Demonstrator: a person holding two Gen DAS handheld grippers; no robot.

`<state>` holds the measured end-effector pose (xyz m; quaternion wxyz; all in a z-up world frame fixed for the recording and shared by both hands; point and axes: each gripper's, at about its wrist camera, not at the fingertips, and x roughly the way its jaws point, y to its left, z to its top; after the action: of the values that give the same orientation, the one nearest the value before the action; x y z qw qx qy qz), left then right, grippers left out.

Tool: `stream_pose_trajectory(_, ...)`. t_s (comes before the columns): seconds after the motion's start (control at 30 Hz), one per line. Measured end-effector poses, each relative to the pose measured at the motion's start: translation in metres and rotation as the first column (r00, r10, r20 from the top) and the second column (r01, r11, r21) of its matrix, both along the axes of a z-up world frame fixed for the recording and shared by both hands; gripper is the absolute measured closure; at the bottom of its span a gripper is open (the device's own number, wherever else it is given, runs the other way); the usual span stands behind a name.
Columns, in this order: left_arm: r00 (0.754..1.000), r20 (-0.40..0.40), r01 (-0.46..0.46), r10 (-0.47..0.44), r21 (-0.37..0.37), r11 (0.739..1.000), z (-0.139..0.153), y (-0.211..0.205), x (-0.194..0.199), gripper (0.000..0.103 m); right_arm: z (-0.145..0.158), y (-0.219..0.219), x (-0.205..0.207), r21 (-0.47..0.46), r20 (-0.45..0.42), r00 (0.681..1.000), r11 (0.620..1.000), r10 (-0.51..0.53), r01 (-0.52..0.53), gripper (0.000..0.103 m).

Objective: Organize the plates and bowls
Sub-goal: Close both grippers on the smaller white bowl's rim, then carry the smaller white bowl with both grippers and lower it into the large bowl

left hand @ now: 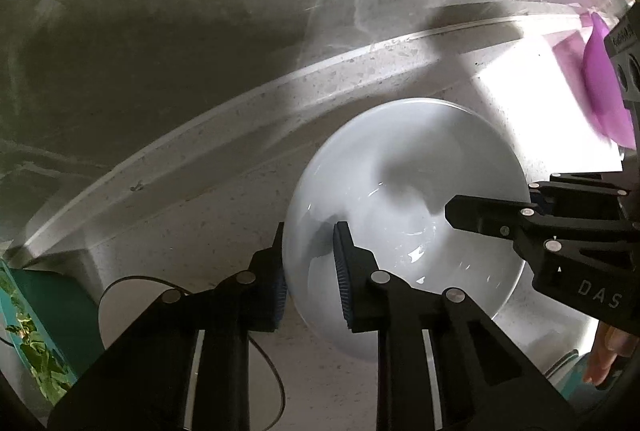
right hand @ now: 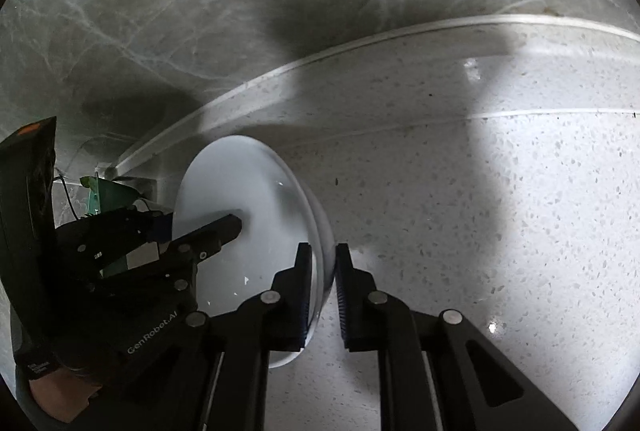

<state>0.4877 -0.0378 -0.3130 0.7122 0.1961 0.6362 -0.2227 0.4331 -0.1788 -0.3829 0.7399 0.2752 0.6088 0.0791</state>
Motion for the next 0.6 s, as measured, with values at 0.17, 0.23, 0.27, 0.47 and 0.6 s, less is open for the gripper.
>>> stream_pose_trajectory(0.17,1.000,0.006,-0.010,0.010,-0.010,1.000,0.006,0.001,-0.008,0.085,0.001,-0.005,-0.005,0.002,0.011,1.000,1.000,-0.011,0.011,0.090)
stream_pose_trajectory(0.23,1.000,0.008,-0.018,0.018,-0.023,1.000,0.015,0.009,-0.007,0.086,0.006,-0.005,-0.007,0.002,0.019,1.000,1.000,-0.010,0.010,0.090)
stream_pose_trajectory(0.27,1.000,0.008,-0.021,0.021,-0.028,0.999,0.020,0.015,-0.006,0.086,0.009,-0.007,-0.009,0.003,0.021,1.000,1.000,-0.007,0.006,0.090)
stream_pose_trajectory(0.47,0.999,0.038,-0.028,0.029,-0.024,0.999,0.044,0.022,-0.028,0.086,0.032,0.000,-0.024,0.009,0.048,0.999,1.000,0.023,-0.023,0.090)
stream_pose_trajectory(0.6,0.997,0.063,-0.048,0.050,-0.034,0.998,0.068,0.046,-0.052,0.086,0.049,0.007,-0.037,0.012,0.070,0.996,0.999,0.052,-0.053,0.090)
